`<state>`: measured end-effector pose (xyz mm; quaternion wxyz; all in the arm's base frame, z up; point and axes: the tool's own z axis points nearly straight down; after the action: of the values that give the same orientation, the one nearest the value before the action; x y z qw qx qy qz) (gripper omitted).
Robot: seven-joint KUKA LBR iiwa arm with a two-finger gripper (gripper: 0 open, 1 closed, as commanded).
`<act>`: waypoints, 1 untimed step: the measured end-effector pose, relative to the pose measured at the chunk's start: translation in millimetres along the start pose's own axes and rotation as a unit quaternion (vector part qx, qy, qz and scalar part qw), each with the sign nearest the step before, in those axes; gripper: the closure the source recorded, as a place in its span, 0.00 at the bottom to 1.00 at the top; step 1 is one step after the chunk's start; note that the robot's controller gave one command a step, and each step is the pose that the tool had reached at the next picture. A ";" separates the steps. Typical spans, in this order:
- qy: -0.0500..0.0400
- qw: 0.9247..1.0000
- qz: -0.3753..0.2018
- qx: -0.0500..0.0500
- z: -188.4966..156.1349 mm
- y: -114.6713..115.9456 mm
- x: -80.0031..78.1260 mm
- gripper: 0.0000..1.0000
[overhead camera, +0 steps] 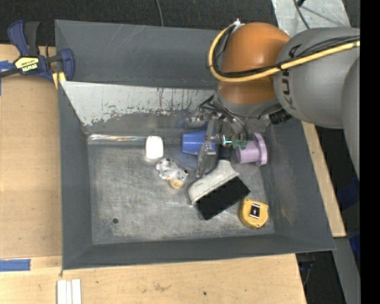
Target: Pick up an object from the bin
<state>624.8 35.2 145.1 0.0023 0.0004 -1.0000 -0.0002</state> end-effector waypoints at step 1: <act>-0.004 1.000 0.000 0.000 -4.9 -0.2 -1.8 0.00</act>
Offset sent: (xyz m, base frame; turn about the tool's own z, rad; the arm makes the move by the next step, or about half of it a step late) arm -0.0371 0.0359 -0.0751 -0.1222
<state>626.7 35.1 150.0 -0.0018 0.0001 -1.0000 -0.0003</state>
